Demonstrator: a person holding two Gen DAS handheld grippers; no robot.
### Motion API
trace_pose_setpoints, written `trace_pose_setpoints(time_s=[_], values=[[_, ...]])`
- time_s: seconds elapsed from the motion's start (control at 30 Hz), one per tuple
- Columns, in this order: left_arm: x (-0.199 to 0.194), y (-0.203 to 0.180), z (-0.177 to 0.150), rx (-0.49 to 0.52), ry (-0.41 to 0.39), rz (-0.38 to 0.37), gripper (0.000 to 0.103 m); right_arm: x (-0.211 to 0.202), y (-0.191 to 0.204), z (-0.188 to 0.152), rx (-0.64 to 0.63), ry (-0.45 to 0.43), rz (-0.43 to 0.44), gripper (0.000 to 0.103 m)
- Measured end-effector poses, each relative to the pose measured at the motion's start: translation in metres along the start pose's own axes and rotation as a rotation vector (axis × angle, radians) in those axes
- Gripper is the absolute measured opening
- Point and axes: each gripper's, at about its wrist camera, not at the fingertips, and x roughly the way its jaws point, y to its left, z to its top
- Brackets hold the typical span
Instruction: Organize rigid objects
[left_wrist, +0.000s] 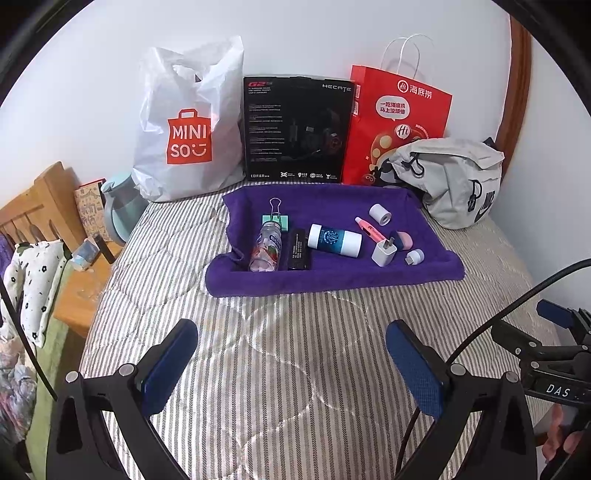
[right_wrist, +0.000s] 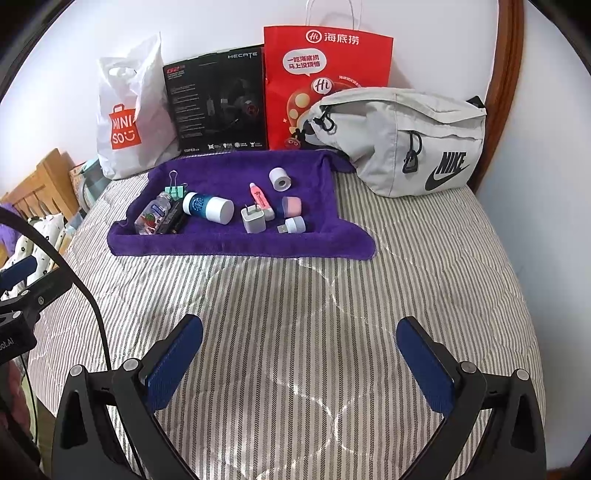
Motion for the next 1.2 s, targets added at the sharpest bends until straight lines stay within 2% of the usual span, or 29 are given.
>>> trace_pose_setpoints(time_s=[1.2], values=[[-0.0021, -0.0011, 0.0030, 0.009, -0.005, -0.004, 0.103, -0.0029, -0.0037, 0.0004, 0.002, -0.004, -0.016, 0.103]])
